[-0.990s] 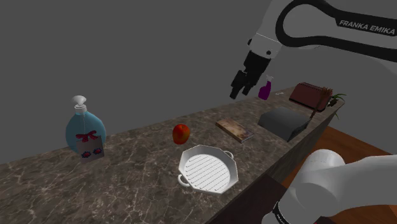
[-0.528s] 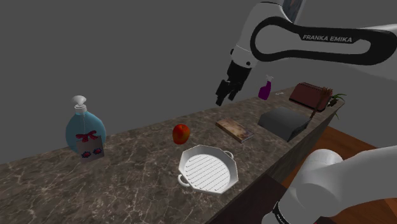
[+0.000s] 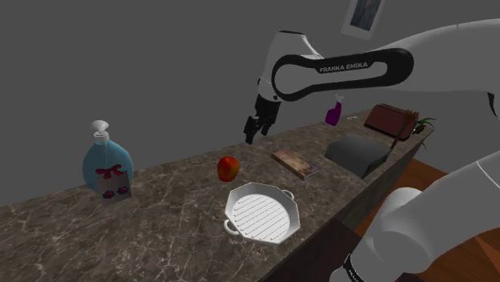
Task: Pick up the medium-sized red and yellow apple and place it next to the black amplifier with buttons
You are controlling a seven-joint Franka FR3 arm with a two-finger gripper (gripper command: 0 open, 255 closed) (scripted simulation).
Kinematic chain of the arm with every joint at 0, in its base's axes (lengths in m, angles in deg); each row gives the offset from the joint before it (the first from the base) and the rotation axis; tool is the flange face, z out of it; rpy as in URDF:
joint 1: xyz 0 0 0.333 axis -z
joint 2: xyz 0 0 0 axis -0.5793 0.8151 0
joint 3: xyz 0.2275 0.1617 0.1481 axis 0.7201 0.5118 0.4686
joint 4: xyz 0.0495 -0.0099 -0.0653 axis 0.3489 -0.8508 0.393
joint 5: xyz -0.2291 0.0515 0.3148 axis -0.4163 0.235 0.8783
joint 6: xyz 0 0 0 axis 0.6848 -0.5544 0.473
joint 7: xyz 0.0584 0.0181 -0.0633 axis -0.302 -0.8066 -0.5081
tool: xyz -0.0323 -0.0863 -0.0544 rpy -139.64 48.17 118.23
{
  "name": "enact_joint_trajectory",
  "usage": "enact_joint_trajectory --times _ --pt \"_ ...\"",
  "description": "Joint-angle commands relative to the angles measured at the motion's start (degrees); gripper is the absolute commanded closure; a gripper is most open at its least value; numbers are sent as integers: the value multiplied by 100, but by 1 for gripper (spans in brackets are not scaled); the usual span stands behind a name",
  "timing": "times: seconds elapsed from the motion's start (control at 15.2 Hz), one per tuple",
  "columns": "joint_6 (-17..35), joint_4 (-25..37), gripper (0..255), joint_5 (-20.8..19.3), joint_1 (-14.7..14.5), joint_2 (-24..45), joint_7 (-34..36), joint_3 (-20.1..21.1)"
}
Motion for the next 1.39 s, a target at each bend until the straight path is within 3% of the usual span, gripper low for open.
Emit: enact_joint_trajectory --times 0.0,0.46,0.92,1.32 --pt "289 78 0 -84 -7 389 -2 61" --pt "1026 674 0 -507 -37 1835 139 275" --pt "1539 475 0 -598 -16 2154 199 262" --pt "1581 462 0 -607 -14 2182 205 260"
